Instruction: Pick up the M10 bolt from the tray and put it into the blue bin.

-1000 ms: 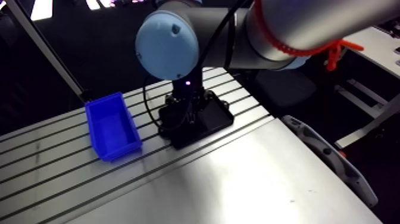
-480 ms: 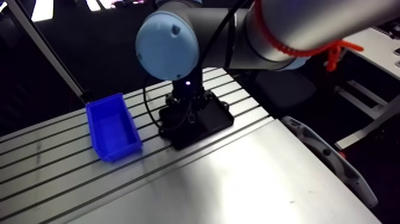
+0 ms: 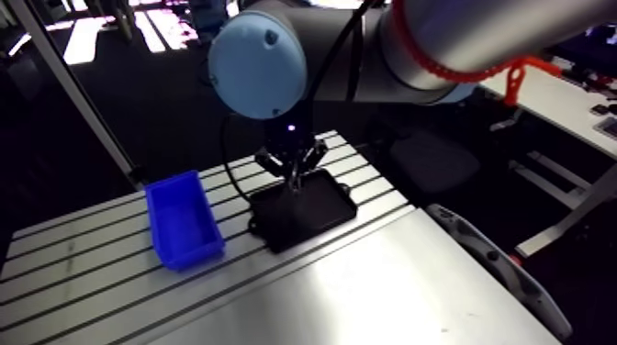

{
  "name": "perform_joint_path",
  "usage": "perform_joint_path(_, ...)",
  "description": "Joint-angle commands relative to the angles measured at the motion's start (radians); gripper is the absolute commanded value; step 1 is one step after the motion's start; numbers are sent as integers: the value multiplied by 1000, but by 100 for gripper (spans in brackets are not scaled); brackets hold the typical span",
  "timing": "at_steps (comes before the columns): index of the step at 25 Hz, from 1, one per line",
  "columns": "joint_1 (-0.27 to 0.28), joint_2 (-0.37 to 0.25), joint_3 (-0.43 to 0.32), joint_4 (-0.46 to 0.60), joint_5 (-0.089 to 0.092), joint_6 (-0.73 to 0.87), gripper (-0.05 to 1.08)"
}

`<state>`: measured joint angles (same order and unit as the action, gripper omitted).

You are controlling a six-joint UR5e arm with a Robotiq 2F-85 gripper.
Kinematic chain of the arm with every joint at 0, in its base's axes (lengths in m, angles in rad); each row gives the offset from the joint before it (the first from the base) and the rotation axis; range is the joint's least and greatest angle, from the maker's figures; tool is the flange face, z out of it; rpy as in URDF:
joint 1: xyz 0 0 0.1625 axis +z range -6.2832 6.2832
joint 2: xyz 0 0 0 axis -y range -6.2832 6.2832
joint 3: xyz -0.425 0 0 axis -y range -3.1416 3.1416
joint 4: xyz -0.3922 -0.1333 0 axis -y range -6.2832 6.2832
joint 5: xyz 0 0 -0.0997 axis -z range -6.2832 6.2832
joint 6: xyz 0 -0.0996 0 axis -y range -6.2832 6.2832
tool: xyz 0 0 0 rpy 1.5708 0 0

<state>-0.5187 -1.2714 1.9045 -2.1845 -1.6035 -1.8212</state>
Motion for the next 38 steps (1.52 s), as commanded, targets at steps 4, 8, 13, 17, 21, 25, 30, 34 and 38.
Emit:
perform_joint_path(4, 37, -102, -77, 99, 12, -215, 106)
perform_joint_path(8, 98, -102, -137, 171, 14, -277, 106)
perform_joint_path(13, 186, -87, -207, 199, 15, -399, 105)
perform_joint_path(17, 239, -59, -259, 225, 26, -521, 104)
perform_joint_path(21, 252, -55, -264, 231, 56, -725, 104)
perform_joint_path(25, 264, -55, -264, 257, 53, -958, 103)
perform_joint_path(30, 284, -38, -262, 295, 53, -1246, 102)
perform_joint_path(34, 319, -10, -258, 297, 46, -1343, 101)
perform_joint_path(38, 348, -1, -255, 294, 38, -1423, 101)
